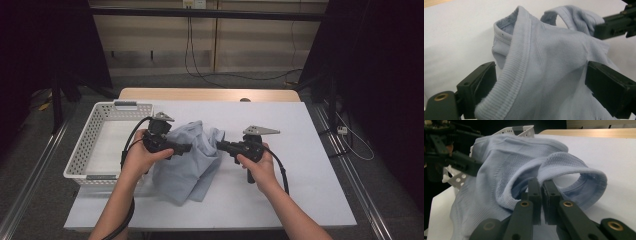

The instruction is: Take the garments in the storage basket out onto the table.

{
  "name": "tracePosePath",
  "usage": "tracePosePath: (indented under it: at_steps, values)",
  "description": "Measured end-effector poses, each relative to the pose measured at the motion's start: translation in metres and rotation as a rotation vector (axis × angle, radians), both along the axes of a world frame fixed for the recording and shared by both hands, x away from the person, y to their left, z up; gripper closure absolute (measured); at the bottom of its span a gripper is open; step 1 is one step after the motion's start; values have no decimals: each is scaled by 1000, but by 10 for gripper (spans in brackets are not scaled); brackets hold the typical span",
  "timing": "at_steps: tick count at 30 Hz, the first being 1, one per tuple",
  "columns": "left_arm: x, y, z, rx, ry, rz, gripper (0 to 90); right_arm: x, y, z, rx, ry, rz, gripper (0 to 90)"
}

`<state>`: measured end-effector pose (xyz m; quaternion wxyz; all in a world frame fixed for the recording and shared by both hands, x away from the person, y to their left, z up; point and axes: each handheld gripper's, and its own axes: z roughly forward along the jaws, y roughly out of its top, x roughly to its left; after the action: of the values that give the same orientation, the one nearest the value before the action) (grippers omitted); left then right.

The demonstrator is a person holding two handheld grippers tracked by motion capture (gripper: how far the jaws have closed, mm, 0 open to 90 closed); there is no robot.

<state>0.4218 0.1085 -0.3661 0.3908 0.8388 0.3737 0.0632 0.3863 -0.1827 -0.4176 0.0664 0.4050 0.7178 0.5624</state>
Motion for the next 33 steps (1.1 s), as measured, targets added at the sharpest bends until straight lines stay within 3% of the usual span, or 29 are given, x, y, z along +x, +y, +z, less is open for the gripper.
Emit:
tracePosePath:
  at_steps: [8,17,33]
  values:
    - [2,-2,3,-6,15,2,76,-11,5,-4,1,0,12,866]
    - [3,2,6,0,23,-15,69,-13,4,-6,-2,0,-2,866]
    - [18,3,30,-14,29,-7,63,-16,13,-11,-27,8,27,866]
